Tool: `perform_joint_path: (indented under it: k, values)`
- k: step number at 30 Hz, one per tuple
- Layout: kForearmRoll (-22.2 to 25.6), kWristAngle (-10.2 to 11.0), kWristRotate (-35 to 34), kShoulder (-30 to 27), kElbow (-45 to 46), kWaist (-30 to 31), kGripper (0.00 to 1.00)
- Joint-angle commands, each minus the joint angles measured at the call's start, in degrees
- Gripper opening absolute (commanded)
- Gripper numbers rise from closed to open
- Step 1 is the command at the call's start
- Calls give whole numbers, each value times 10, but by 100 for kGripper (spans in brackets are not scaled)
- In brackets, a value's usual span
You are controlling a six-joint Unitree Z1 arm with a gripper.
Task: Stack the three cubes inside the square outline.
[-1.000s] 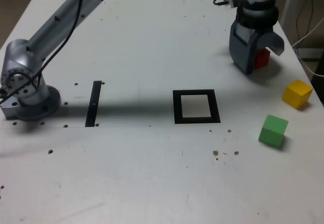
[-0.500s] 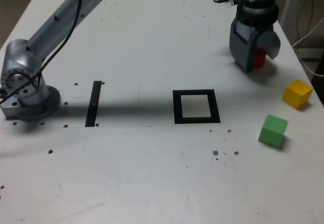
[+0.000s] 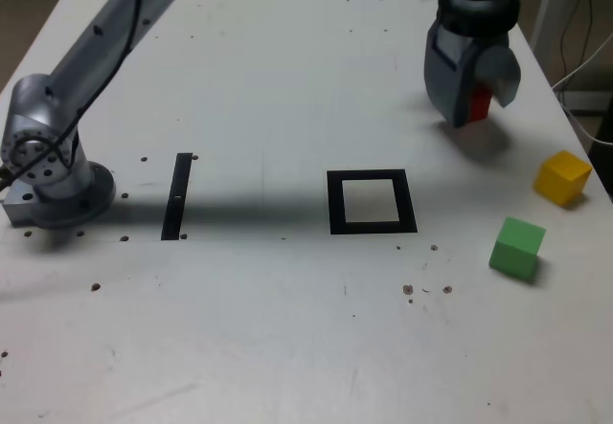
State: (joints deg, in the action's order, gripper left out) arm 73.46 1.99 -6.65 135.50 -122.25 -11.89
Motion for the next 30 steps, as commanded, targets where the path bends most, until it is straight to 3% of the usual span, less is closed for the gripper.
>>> perform_joint_path:
  k: [1,15,22,30]
  values:
    - [2,-1,8,-25,20,6,29]
    - [-2,-25,65,-181,223,46,29]
    - [-43,-45,73,-235,312,76,29]
    - [-91,-50,72,-264,382,106,29]
